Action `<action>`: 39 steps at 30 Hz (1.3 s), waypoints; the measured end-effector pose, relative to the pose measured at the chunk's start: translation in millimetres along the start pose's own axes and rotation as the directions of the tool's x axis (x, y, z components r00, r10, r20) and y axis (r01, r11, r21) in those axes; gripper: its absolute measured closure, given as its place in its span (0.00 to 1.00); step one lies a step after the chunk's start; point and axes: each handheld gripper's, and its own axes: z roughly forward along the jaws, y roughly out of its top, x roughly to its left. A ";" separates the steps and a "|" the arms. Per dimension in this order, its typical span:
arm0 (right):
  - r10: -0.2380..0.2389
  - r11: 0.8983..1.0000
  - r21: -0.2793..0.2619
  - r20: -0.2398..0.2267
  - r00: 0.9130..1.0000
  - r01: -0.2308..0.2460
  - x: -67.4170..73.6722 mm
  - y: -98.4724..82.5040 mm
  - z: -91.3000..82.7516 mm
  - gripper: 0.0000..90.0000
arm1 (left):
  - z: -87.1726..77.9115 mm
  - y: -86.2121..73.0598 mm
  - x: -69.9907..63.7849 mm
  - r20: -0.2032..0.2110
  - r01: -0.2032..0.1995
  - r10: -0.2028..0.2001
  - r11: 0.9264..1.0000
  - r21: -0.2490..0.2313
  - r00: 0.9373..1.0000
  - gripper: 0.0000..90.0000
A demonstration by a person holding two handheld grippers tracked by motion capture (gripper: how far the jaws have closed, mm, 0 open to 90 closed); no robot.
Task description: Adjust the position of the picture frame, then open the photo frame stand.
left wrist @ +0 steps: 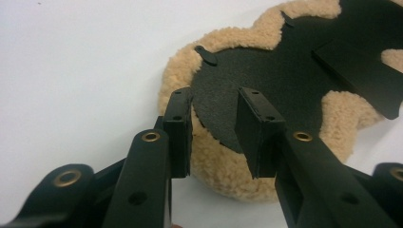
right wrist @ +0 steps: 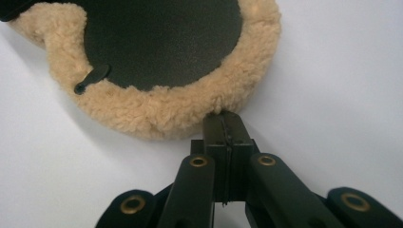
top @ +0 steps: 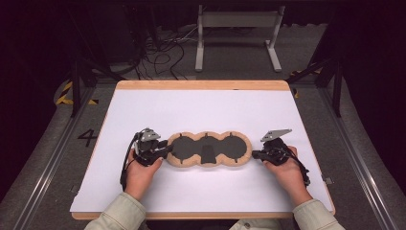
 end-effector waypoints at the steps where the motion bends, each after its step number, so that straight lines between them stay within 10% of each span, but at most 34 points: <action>1: 0.005 1.000 0.000 -0.006 1.000 -0.005 0.0 0.0 -1.0 1.00 | -0.5 0.0 0.5 -0.003 0.000 0.000 1.000 -0.005 1.000 0.74; 20: -0.123 0.990 -0.087 -0.102 0.987 0.114 44.2 22.1 -17.5 1.00 | -13.2 12.4 -11.3 -0.001 -0.100 0.100 0.995 0.023 0.995 0.64; 39: -0.200 0.979 -0.088 -0.184 0.963 0.186 80.8 45.2 6.9 1.00 | -20.1 15.7 11.1 0.023 -0.075 0.075 0.997 -0.009 0.997 0.61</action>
